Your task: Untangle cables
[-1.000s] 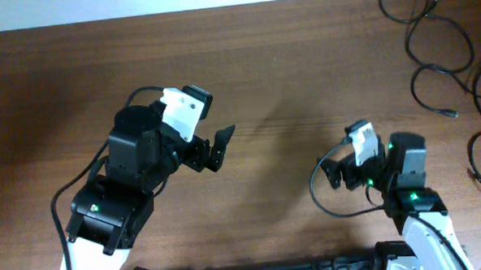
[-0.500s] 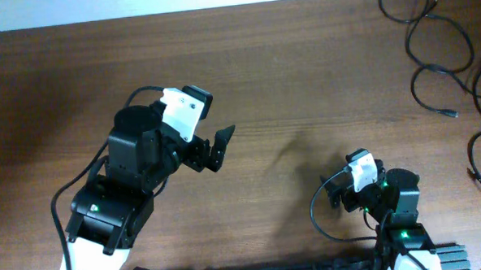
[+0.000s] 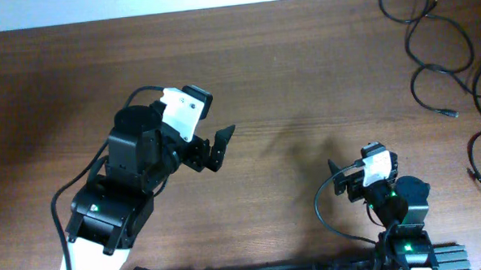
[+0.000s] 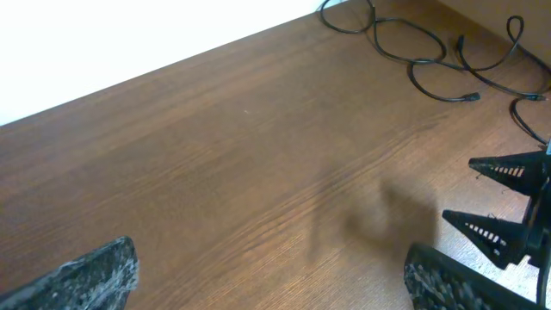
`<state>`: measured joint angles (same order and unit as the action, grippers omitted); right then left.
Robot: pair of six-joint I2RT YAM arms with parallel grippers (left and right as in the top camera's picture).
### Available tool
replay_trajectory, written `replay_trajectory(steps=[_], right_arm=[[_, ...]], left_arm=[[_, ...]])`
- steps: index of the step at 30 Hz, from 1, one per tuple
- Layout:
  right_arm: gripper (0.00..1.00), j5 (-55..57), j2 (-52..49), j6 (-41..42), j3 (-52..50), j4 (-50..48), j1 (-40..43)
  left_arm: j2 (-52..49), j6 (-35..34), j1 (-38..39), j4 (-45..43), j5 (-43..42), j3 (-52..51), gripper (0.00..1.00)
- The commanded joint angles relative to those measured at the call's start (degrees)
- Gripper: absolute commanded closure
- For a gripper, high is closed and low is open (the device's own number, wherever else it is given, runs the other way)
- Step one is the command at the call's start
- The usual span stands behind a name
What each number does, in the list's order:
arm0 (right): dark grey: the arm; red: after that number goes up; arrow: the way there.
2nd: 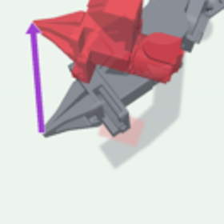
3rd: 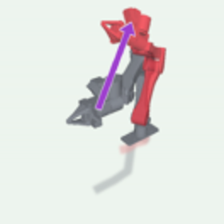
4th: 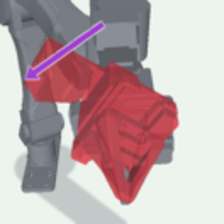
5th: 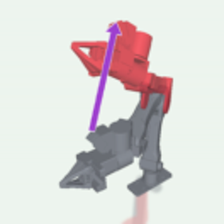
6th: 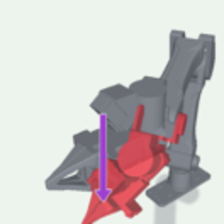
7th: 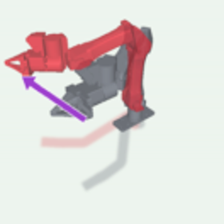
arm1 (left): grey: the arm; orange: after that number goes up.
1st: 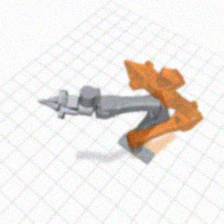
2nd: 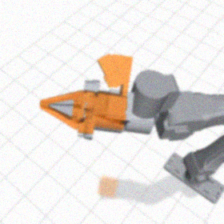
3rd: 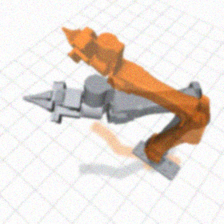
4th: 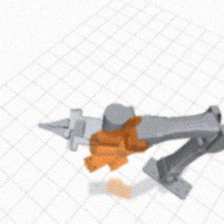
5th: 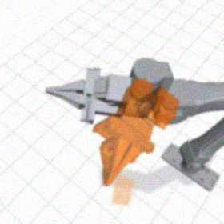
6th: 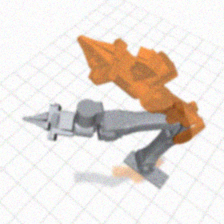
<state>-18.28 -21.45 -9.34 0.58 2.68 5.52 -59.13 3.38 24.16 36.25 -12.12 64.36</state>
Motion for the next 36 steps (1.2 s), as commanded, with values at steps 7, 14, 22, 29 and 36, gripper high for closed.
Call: replay_trajectory(steps=[7,14,22,29,36], right_arm=[[0.01,9.2,14.2,6.9,-0.3,1.2,-0.4],[0.01,12.2,21.3,8.4,-0.3,1.5,-0.4],[0.01,19.2,21.3,12.8,-0.3,2.1,-4.1],[0.01,19.0,21.3,12.8,-0.3,2.0,-4.2],[0.01,19.0,21.3,12.8,-0.3,2.0,-4.2]], left_arm=[[0.2,-0.1,0.2,-0.1,0.2,0.3,0.01],[0.0,-0.1,0.2,-0.1,0.2,0.3,0.01],[-0.5,-0.1,0.2,-0.1,0.2,0.3,0.01],[-0.5,-0.1,0.2,-0.1,0.2,0.3,0.01],[-0.5,-0.1,0.2,-0.1,0.2,0.3,0.01]])
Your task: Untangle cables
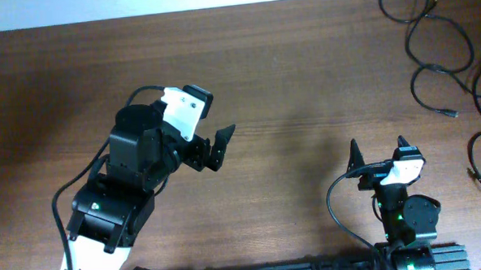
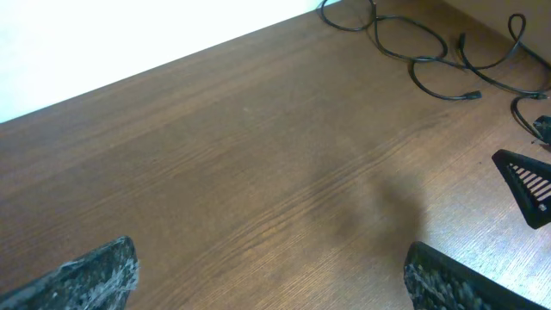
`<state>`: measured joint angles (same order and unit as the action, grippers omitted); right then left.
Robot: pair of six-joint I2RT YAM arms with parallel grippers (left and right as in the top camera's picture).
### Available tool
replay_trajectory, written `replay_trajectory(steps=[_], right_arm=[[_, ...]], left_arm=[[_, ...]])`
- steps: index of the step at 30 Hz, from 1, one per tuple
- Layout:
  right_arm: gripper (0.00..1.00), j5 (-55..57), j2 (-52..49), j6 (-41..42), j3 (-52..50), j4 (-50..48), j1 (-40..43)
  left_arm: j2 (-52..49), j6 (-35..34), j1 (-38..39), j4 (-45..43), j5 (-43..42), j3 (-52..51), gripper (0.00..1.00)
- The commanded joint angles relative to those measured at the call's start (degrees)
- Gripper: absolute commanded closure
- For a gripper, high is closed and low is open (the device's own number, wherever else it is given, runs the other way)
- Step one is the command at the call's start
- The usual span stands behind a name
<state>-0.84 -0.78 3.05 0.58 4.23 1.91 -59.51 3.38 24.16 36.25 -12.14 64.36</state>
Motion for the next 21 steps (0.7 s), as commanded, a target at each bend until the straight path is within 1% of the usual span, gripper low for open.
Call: replay_trajectory(steps=[1,17,21], right_arm=[[0.01,1.5,0.6,0.4,-0.3,0.5,-0.6],[0.01,1.5,0.6,0.4,-0.3,0.5,-0.6],[0.01,1.5,0.6,0.4,-0.3,0.5,-0.6]], left_arm=[[-0.2,-0.1,0.2,-0.1,0.2,0.3,0.01],[-0.2,-0.1,0.2,0.1,0.2,0.3,0.01],[-0.2,-0.1,0.2,3.8,0.2,0.3,0.01]])
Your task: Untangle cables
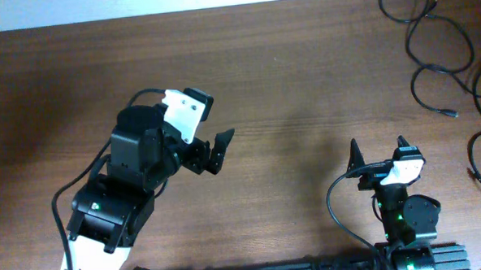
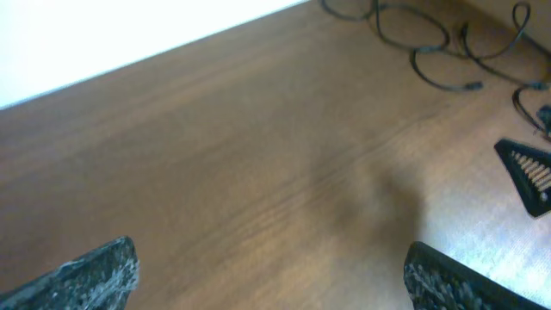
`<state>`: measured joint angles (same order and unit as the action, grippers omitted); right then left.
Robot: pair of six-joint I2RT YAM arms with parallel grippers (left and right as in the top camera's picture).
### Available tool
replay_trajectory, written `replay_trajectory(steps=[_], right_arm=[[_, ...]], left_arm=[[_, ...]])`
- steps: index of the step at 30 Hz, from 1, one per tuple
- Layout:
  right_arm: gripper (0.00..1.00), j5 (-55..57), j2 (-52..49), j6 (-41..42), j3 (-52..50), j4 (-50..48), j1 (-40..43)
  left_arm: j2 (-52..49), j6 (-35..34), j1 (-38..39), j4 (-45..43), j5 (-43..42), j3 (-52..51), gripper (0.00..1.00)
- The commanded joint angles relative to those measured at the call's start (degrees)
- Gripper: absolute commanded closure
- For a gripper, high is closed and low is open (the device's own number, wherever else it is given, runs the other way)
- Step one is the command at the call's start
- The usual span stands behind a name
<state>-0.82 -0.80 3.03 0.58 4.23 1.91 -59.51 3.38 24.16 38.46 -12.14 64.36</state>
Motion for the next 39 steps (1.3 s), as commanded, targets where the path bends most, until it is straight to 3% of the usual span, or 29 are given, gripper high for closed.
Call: replay_trajectory(steps=[1,5,9,14,21,25,27,32,39], right_arm=[[0.01,1.5,0.6,0.5,-0.3,0.5,-0.6],[0.01,1.5,0.6,0.5,-0.3,0.5,-0.6],[0.01,1.5,0.6,0.5,-0.3,0.5,-0.6],[0.01,1.5,0.6,0.5,-0.3,0.5,-0.6],[0.01,1.5,0.6,0.5,-0.3,0.5,-0.6],[0.01,1.5,0.6,0.5,-0.3,0.5,-0.6],[0.01,1.5,0.6,0.5,-0.3,0.5,-0.6],[0.01,1.5,0.6,0.5,-0.3,0.5,-0.6],[0.01,1.5,0.6,0.5,-0.3,0.5,-0.6]], left_arm=[[-0.2,-0.1,0.2,3.5,0.2,0.3,0.01],[1.6,-0.1,-0.1,6.7,1.4,0.0,0.01],[7.8,-0.2,-2.7,5.2,3.0,-6.6,0.01],[23.6,-0.1,-11.2,-13.2,-0.8,-27.2,0.01],[45.4,0.4,-13.5,-35.8,-0.5,-50.8,0.01],[54.8,4.0,-13.5,-42.3,-0.5,-59.8,0.01],[59.3,4.0,-13.7,-44.2,-0.5,-63.3,0.01],[59.3,4.0,-14.4,-44.9,1.1,-63.9,0.01],[59.3,4.0,-14.6,-38.6,5.0,-63.9,0.01]])
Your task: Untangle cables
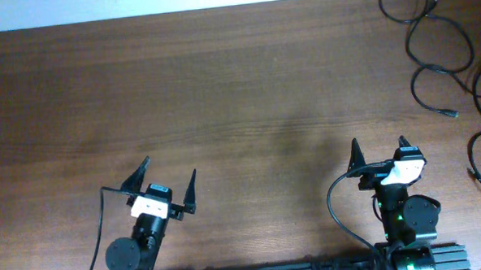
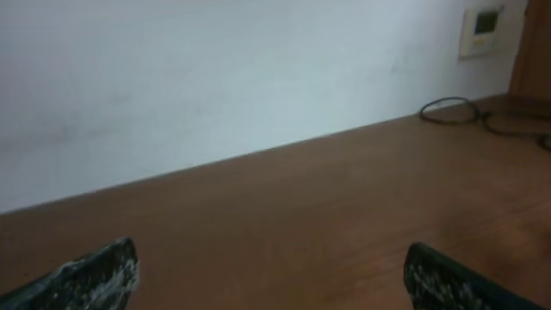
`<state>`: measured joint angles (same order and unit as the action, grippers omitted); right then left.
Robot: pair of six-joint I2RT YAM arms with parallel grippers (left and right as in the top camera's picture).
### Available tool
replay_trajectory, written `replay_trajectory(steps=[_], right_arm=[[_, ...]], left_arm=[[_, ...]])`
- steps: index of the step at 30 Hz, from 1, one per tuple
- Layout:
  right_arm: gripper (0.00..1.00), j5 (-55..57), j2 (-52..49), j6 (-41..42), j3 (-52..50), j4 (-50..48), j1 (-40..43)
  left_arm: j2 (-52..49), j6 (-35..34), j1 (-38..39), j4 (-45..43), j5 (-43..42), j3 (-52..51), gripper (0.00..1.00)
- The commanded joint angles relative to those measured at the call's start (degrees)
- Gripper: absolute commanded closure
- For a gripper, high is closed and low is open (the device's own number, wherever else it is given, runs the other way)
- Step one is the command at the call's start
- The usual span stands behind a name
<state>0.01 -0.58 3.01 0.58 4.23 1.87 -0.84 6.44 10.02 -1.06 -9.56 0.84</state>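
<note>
Thin black cables point(image 1: 436, 41) lie in loose loops at the table's far right corner, and more cable runs along the right edge. In the left wrist view the cables point(image 2: 482, 116) show small at the far right. My left gripper point(image 1: 163, 181) sits open near the front edge, left of centre, holding nothing. My right gripper point(image 1: 378, 151) stands open near the front edge at the right, empty, well short of the cables.
The brown wooden table point(image 1: 222, 87) spreads between the grippers and the back edge. A white wall point(image 2: 215, 77) with a small white wall box point(image 2: 482, 30) stands behind the table.
My left arm has drawn back from mid-table to the front edge; its gripper now points level toward the wall, still open. The right arm and cables are unchanged.
At first my left arm reached over mid-table with its gripper open, and my right gripper sat low at the front right. The right gripper then turned to face the back, open. Now the left arm is back at the front edge too.
</note>
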Motion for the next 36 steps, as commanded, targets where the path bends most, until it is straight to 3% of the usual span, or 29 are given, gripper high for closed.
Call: replay_trajectory(steps=[1,4,18,21,24,36], right_arm=[[0.01,0.7,0.4,0.5,-0.3,0.5,-0.5],[0.01,0.7,0.4,0.5,-0.3,0.5,-0.5],[0.01,0.7,0.4,0.5,-0.3,0.5,-0.5],[0.01,0.7,0.4,0.5,-0.3,0.5,-0.5],[0.01,0.7,0.4,0.5,-0.3,0.5,-0.5],[0.01,0.7,0.4,0.5,-0.3,0.5,-0.5]], left_arm=[[0.6,0.9,-0.5,2.1,4.9,-0.4,0.01],[0.6,0.5,-1.8,5.6,6.4,-0.4,0.01],[0.6,0.4,-4.5,5.9,8.0,-0.4,0.01],[0.6,-4.7,-8.4,5.8,7.8,-0.4,0.01],[0.6,-5.6,-10.8,5.8,7.7,-0.4,0.01],[0.5,-5.6,-11.0,5.7,7.9,-0.4,0.01]])
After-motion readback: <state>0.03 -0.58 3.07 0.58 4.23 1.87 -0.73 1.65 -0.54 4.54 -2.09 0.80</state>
